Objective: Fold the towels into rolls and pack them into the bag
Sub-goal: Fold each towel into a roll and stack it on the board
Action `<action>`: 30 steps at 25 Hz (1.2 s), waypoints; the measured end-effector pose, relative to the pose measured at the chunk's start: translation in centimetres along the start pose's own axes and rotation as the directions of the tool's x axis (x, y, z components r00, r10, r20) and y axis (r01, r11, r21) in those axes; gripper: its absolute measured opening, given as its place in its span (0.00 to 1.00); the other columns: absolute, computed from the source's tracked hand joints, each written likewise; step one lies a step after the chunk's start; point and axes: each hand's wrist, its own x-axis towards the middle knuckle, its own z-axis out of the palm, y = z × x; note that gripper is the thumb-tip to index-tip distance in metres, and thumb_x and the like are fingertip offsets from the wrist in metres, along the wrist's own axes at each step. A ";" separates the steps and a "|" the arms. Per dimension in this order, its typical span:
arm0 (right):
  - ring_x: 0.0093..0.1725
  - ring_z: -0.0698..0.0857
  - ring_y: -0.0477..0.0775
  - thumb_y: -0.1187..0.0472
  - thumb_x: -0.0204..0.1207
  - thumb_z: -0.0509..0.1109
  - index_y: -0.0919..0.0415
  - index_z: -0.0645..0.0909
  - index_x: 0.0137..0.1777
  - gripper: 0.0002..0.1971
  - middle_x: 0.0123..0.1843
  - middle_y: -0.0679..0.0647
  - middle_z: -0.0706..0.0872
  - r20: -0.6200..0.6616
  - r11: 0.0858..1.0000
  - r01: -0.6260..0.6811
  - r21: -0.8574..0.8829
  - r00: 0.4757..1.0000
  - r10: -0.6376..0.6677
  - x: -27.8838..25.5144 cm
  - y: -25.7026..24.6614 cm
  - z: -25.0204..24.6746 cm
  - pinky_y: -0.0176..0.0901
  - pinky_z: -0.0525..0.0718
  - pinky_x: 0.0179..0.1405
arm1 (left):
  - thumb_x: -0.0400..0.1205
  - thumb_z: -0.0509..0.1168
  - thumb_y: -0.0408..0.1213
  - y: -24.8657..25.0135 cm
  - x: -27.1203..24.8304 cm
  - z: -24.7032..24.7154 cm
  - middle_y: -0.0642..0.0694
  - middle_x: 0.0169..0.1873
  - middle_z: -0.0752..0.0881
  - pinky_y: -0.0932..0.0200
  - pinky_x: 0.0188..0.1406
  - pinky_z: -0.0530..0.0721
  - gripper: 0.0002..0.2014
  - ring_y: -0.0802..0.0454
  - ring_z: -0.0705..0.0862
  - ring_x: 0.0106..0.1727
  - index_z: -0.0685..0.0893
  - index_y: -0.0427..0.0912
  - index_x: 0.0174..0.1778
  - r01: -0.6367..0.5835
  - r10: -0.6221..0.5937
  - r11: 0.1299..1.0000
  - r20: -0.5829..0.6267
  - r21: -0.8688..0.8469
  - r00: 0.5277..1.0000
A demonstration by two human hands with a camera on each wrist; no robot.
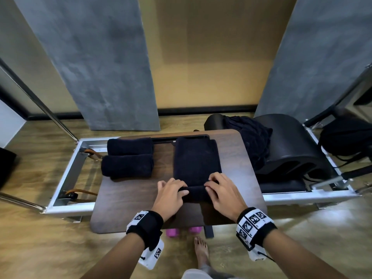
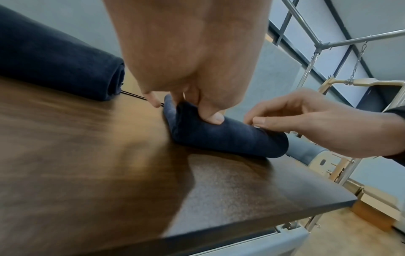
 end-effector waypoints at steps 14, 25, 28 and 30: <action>0.46 0.78 0.43 0.71 0.82 0.67 0.44 0.65 0.70 0.26 0.48 0.45 0.82 0.243 0.992 -0.095 0.079 0.967 0.073 2.2 0.5 -0.1 0.39 0.74 0.45 | 0.81 0.72 0.59 -1.0 0.7 -0.9 0.66 0.63 0.74 0.46 0.71 0.66 0.20 0.60 0.70 0.70 0.74 0.61 0.65 -0.102 0.102 0.989 0.008 0.104 0.995; 0.65 0.78 0.49 0.42 0.83 0.72 0.52 0.74 0.80 0.28 0.68 0.47 0.80 0.262 1.000 0.011 0.025 0.965 -0.017 1.8 1.2 -0.1 0.44 0.77 0.69 | 0.93 0.58 0.53 -1.6 1.8 -1.0 0.61 0.59 0.72 0.46 0.69 0.63 0.12 0.57 0.69 0.68 0.84 0.54 0.64 -0.061 0.055 0.993 0.059 0.097 0.997; 0.54 0.82 0.53 0.49 0.86 0.70 0.47 0.64 0.78 0.25 0.56 0.51 0.86 0.231 0.986 -0.063 0.154 0.973 0.027 1.8 0.8 -0.3 0.42 0.76 0.56 | 0.91 0.53 0.64 -1.7 1.3 -0.9 0.61 0.60 0.70 0.44 0.71 0.65 0.22 0.59 0.70 0.66 0.74 0.60 0.77 -0.051 0.048 0.994 0.037 0.094 0.998; 0.51 0.82 0.54 0.49 0.89 0.65 0.47 0.66 0.73 0.17 0.53 0.52 0.87 0.222 0.991 -0.050 0.127 0.975 0.021 1.7 0.8 -0.4 0.45 0.79 0.55 | 0.82 0.59 0.77 -1.8 0.7 -1.0 0.64 0.60 0.70 0.47 0.67 0.65 0.35 0.63 0.70 0.64 0.65 0.62 0.81 -0.048 0.045 0.997 0.043 0.059 0.998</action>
